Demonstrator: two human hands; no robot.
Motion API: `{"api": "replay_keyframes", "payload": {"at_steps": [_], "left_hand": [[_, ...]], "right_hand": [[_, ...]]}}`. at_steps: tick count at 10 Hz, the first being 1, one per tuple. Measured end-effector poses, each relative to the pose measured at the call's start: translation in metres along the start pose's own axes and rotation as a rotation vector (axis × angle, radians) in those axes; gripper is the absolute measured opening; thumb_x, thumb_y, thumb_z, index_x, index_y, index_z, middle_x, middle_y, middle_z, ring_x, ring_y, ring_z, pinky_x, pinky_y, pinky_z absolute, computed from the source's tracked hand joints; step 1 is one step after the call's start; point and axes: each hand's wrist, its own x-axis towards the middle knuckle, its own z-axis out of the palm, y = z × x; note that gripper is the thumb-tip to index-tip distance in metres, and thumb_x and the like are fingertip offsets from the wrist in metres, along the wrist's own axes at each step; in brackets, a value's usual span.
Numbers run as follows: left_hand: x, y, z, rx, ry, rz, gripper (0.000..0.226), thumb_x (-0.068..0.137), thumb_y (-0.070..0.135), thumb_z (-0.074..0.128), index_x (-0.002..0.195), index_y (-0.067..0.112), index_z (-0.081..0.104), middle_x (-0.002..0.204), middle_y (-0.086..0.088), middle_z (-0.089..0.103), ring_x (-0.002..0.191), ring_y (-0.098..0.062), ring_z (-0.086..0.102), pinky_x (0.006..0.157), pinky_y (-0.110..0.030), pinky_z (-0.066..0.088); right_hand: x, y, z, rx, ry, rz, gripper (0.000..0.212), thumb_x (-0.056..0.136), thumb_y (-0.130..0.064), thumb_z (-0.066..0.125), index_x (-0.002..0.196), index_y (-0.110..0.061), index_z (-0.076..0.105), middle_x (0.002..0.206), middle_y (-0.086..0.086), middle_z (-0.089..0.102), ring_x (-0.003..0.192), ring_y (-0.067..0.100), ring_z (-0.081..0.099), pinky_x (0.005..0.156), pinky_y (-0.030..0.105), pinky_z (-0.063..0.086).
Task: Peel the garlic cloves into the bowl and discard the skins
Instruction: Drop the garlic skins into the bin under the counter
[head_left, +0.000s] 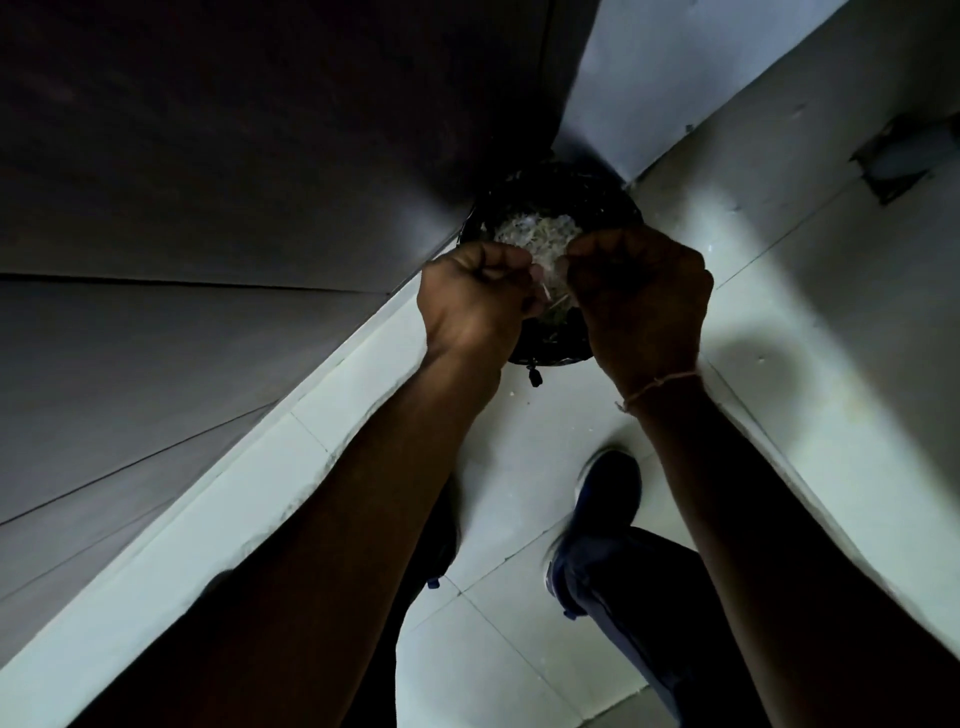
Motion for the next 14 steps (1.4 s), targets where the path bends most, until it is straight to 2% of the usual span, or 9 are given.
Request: {"api": "replay_keyframes", "payload": {"at_steps": [1, 3, 5, 6, 7, 8, 10, 12, 14], "left_hand": [[0.0, -0.001, 0.004, -0.004, 0.018, -0.035, 0.019, 0.096, -0.015, 0.061, 0.099, -0.001, 0.074, 0.095, -0.017, 0.075, 0.089, -0.035, 0.076, 0.085, -0.047, 0.065], [-0.008, 0.001, 0.004, -0.117, -0.021, -0.081, 0.021, 0.095, -0.018, 0.058, 0.109, -0.009, 0.071, 0.098, -0.021, 0.072, 0.09, -0.034, 0.074, 0.089, -0.047, 0.064], [-0.016, 0.002, 0.003, -0.294, -0.087, -0.123, 0.022, 0.098, -0.016, 0.055, 0.119, -0.016, 0.065, 0.105, -0.028, 0.07, 0.092, -0.034, 0.071, 0.086, -0.039, 0.063], [-0.018, 0.006, 0.0, -0.348, -0.158, -0.154, 0.025, 0.102, -0.013, 0.049, 0.122, -0.013, 0.065, 0.097, -0.023, 0.072, 0.085, -0.031, 0.073, 0.076, -0.036, 0.065], [-0.02, 0.007, -0.005, -0.378, -0.197, -0.174, 0.027, 0.102, -0.014, 0.047, 0.124, -0.015, 0.063, 0.099, -0.025, 0.073, 0.089, -0.034, 0.075, 0.082, -0.039, 0.066], [-0.022, 0.004, -0.011, -0.382, -0.22, -0.168, 0.032, 0.101, -0.017, 0.046, 0.127, -0.014, 0.063, 0.122, -0.031, 0.069, 0.111, -0.04, 0.07, 0.097, -0.044, 0.061], [-0.027, 0.007, -0.012, -0.337, -0.237, -0.143, 0.029, 0.101, -0.012, 0.052, 0.126, -0.008, 0.066, 0.113, -0.025, 0.072, 0.103, -0.034, 0.072, 0.094, -0.042, 0.062], [-0.027, 0.006, -0.009, -0.234, -0.224, -0.084, 0.03, 0.102, -0.008, 0.055, 0.131, -0.004, 0.065, 0.114, -0.025, 0.073, 0.099, -0.033, 0.072, 0.097, -0.046, 0.061], [-0.04, 0.0, -0.007, -0.122, -0.225, 0.006, 0.029, 0.103, -0.008, 0.053, 0.124, 0.0, 0.071, 0.106, -0.02, 0.076, 0.096, -0.032, 0.075, 0.095, -0.046, 0.062]], "right_hand": [[0.0, 0.011, 0.003, 0.025, -0.02, 0.022, 0.018, 0.09, 0.009, 0.066, 0.101, 0.0, 0.077, 0.085, 0.0, 0.071, 0.077, 0.012, 0.068, 0.08, 0.012, 0.053], [-0.005, 0.019, 0.001, 0.059, -0.004, -0.051, 0.017, 0.093, 0.0, 0.07, 0.106, -0.006, 0.078, 0.102, 0.007, 0.078, 0.1, 0.022, 0.075, 0.094, 0.044, 0.059], [-0.019, -0.011, -0.004, 0.074, 0.212, -0.344, 0.007, 0.096, -0.014, 0.074, 0.1, -0.009, 0.077, 0.093, -0.002, 0.076, 0.086, 0.008, 0.073, 0.08, 0.028, 0.06], [-0.027, -0.013, 0.001, -0.123, 0.09, -0.489, 0.014, 0.099, -0.006, 0.065, 0.108, -0.004, 0.076, 0.104, 0.007, 0.076, 0.097, 0.018, 0.073, 0.091, 0.026, 0.055], [-0.032, -0.009, 0.001, -0.166, -0.046, -0.368, 0.022, 0.094, 0.003, 0.064, 0.113, 0.001, 0.075, 0.11, 0.016, 0.075, 0.103, 0.022, 0.071, 0.098, 0.02, 0.051], [-0.033, -0.007, -0.004, -0.231, 0.075, -0.401, 0.027, 0.095, -0.001, 0.06, 0.118, -0.001, 0.073, 0.117, 0.018, 0.072, 0.109, 0.031, 0.069, 0.101, 0.037, 0.054], [-0.042, -0.012, 0.002, -0.27, -0.019, -0.357, 0.038, 0.095, -0.02, 0.053, 0.119, 0.001, 0.072, 0.119, 0.018, 0.07, 0.113, 0.032, 0.067, 0.105, 0.038, 0.051], [-0.039, -0.015, 0.001, -0.284, -0.054, -0.37, 0.03, 0.091, -0.002, 0.059, 0.117, 0.002, 0.072, 0.117, 0.019, 0.071, 0.112, 0.034, 0.068, 0.103, 0.021, 0.042], [-0.047, -0.01, -0.005, -0.215, -0.093, -0.359, 0.032, 0.096, 0.005, 0.054, 0.121, 0.0, 0.073, 0.118, 0.015, 0.074, 0.112, 0.025, 0.069, 0.106, 0.026, 0.05]]}}
